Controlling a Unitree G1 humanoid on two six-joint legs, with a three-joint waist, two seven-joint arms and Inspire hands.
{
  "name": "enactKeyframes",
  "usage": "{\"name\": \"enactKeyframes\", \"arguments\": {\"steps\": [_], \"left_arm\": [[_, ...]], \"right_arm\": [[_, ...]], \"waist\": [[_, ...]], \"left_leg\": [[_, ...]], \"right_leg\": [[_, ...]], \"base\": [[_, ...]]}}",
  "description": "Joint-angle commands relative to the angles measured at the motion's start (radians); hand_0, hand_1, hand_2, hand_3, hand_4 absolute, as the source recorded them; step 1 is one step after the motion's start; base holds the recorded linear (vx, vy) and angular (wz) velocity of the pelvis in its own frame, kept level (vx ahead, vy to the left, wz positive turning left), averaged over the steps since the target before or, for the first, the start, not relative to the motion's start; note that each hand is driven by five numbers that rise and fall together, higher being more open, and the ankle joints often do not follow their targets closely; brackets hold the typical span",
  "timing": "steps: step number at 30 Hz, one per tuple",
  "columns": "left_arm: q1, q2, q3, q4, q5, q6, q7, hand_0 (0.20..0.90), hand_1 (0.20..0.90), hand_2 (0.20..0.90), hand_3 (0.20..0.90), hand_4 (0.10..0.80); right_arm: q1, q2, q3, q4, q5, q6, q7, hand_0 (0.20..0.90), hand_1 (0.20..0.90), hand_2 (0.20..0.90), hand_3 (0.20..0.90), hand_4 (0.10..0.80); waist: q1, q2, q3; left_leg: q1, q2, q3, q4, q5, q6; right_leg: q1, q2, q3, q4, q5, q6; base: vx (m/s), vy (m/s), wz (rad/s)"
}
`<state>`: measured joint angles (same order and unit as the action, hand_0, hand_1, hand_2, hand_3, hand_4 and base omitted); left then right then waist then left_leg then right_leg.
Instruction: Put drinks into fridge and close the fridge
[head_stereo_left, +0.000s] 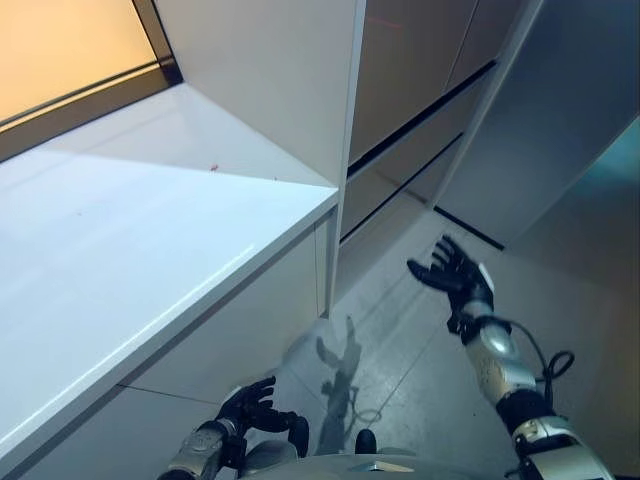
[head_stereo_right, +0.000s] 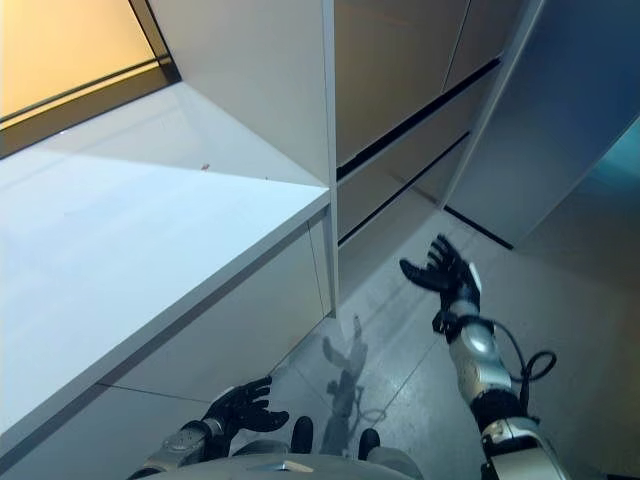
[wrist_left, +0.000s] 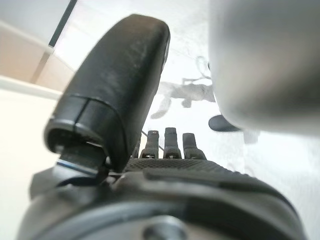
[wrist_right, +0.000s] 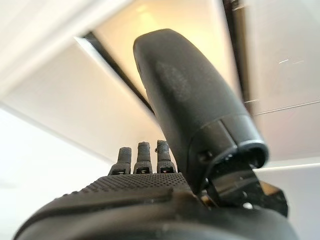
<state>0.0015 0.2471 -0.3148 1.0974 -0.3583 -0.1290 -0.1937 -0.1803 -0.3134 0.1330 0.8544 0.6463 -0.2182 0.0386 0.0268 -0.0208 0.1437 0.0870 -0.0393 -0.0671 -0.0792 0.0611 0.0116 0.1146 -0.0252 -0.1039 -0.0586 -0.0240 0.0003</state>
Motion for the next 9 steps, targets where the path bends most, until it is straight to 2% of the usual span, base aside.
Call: {"name": "enactKeyframes", "arguments": {"steps": [1, 4, 9], "left_arm": [[-0.022, -0.025, 0.017, 0.089, -0.057, -0.019, -0.042, 0.900, 0.900, 0.900, 0.900, 0.800], [-0.032, -0.025, 0.050, 0.124, -0.056, -0.022, -0.059, 0.900, 0.900, 0.900, 0.900, 0.800], [-0.028, -0.026, 0.080, 0.142, -0.025, -0.033, -0.073, 0.900, 0.900, 0.900, 0.900, 0.800]], "right_arm": [[-0.013, 0.009, 0.002, 0.051, -0.024, -0.023, 0.090, 0.900, 0.900, 0.900, 0.900, 0.800], [0.023, 0.043, 0.021, 0.209, -0.082, 0.011, 0.143, 0.900, 0.900, 0.900, 0.900, 0.800], [0.068, 0.072, -0.009, 0.341, -0.069, 0.085, 0.109, 0.900, 0.900, 0.900, 0.900, 0.800]], "waist": [[0.010, -0.006, -0.044], [0.014, -0.006, -0.053], [0.008, -0.002, -0.053]], "left_leg": [[-0.017, 0.007, 0.099, 0.032, -0.059, 0.001], [-0.014, 0.008, 0.098, 0.032, -0.056, 0.000], [-0.011, 0.003, 0.092, 0.064, -0.071, 0.008]], "right_leg": [[-0.056, -0.026, 0.005, 0.013, 0.072, 0.036], [-0.044, -0.024, -0.006, 0.009, 0.068, 0.034], [-0.037, -0.021, 0.000, 0.037, 0.052, 0.026]], "base": [[-0.022, -0.035, 0.02], [-0.010, -0.031, 0.07], [0.006, -0.007, 0.03]]}}
